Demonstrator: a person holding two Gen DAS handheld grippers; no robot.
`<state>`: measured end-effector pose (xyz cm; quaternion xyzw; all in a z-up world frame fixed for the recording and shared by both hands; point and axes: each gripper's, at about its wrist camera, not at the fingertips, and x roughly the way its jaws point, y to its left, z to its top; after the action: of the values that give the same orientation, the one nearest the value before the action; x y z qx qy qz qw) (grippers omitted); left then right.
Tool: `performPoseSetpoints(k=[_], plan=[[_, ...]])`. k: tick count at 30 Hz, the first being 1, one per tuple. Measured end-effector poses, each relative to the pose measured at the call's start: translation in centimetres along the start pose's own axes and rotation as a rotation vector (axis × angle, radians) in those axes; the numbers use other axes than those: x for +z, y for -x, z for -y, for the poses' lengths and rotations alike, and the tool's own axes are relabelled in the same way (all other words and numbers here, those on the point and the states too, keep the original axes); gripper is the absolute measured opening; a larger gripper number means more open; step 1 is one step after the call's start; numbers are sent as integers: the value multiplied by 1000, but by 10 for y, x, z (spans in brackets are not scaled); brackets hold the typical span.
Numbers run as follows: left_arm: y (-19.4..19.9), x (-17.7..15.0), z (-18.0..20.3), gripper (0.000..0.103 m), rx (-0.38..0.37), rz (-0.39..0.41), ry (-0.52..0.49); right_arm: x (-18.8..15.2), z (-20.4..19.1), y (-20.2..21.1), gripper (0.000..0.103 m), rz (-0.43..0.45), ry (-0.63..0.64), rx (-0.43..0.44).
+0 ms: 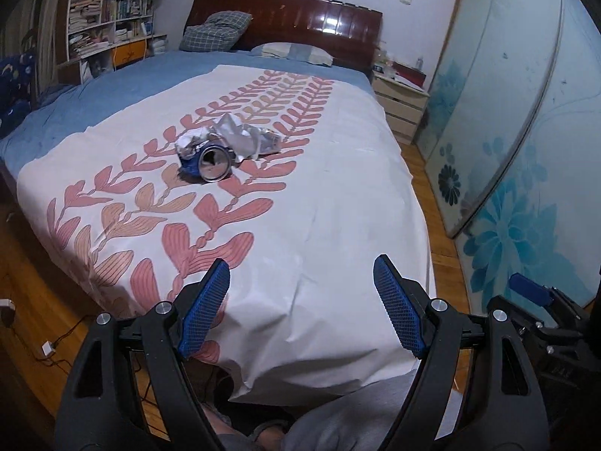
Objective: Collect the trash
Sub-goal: 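Return both tools toward the blue can and foil on the bed, then grasp small white paper with the right tool while left tool grasps white grid paper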
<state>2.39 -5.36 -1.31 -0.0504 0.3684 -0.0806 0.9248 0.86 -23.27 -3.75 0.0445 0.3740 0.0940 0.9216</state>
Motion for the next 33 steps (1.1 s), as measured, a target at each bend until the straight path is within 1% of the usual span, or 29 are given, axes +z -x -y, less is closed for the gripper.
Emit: performPoseSetpoints(k=[2,4,7,10,13,15,16,17,19,21,24,25,28,29,31,32,33], plan=[[0,-1,-5,79,3,-2,11,-2,1,-2,83,-4,7,-3],[-2,-1,-10,79,15,-1,23,-4,5,-6,83,-9,17,12],[-3,-1,-21,79,12,-2,58,3,0,-16,83,-13,35,34],[-4,-1,-33,79,18,-4,87,28,-10,-38,83,-5,63,70],[-7,-2,-46,79,20,-9,135,71,-32,-73,83,19,110,100],[-8,-3,-56,79,15,-10,177,107,-54,-105,83,32,157,111],[-9,-3,-61,79,14,-12,199,127,-69,-128,83,30,187,122],[-10,-3,-65,79,13,-12,215,140,-80,-143,83,27,201,128],[-12,-3,-71,79,16,-15,235,173,-109,-201,85,-39,228,170],[-14,-2,-77,79,11,-13,255,197,-126,-248,82,-80,223,141],[-18,-1,-82,79,-2,-14,276,220,-153,-309,79,-118,235,124],[-20,0,-83,79,-5,-17,281,225,-163,-333,79,-146,244,117],[-26,2,-87,79,-6,-24,281,229,-177,-376,78,-196,249,67],[-27,3,-87,79,-5,-25,278,227,-178,-391,76,-223,226,76],[-30,7,-90,79,1,-24,271,225,-182,-405,58,-249,221,84],[-33,10,-93,79,8,-23,266,221,-185,-405,47,-240,238,89],[-35,14,-96,79,13,-19,266,218,-187,-405,27,-245,252,96]])
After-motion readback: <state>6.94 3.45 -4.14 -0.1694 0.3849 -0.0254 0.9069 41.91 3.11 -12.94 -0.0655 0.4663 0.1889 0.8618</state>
